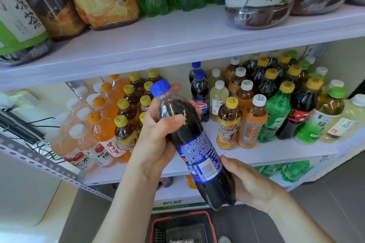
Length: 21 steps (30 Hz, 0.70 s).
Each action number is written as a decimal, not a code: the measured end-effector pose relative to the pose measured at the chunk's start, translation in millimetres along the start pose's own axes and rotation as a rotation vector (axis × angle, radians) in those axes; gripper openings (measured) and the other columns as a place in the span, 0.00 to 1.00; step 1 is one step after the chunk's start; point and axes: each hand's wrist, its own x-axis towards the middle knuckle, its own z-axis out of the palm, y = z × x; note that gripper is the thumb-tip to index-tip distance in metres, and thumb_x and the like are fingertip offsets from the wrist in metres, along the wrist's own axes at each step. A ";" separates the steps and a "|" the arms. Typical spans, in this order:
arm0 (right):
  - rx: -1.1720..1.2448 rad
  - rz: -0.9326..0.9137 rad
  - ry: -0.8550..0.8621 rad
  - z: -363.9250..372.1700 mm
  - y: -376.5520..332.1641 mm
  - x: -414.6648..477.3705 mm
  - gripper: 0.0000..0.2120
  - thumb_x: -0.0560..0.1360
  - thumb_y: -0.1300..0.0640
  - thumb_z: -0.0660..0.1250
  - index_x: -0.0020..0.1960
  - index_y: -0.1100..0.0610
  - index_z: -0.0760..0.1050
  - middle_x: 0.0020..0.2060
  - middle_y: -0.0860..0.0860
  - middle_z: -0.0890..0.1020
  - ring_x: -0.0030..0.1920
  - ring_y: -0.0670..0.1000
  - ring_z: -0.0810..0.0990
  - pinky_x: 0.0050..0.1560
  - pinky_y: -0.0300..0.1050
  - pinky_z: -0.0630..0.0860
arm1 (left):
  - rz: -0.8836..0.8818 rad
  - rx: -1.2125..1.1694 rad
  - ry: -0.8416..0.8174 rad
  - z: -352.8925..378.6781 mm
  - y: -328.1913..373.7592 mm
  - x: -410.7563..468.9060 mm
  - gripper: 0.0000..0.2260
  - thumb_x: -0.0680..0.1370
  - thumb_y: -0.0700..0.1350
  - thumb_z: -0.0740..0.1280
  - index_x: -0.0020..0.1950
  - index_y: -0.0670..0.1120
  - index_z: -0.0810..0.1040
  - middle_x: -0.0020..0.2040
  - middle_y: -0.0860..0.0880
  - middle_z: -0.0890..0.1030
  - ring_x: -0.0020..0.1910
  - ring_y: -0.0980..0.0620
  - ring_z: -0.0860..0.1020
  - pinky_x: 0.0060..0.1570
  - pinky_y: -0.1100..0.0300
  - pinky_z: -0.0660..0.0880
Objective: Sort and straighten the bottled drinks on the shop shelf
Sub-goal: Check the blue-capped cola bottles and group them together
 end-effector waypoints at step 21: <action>-1.307 -0.621 0.911 13.3 2.7 12.9 0.32 0.58 0.52 0.82 0.57 0.47 0.69 0.49 0.44 0.75 0.46 0.49 0.76 0.39 0.47 0.76 | -0.162 0.973 0.288 -31.5 15.5 1.2 0.24 0.71 0.74 0.59 0.54 0.56 0.72 0.44 0.49 0.86 0.37 0.46 0.85 0.41 0.45 0.82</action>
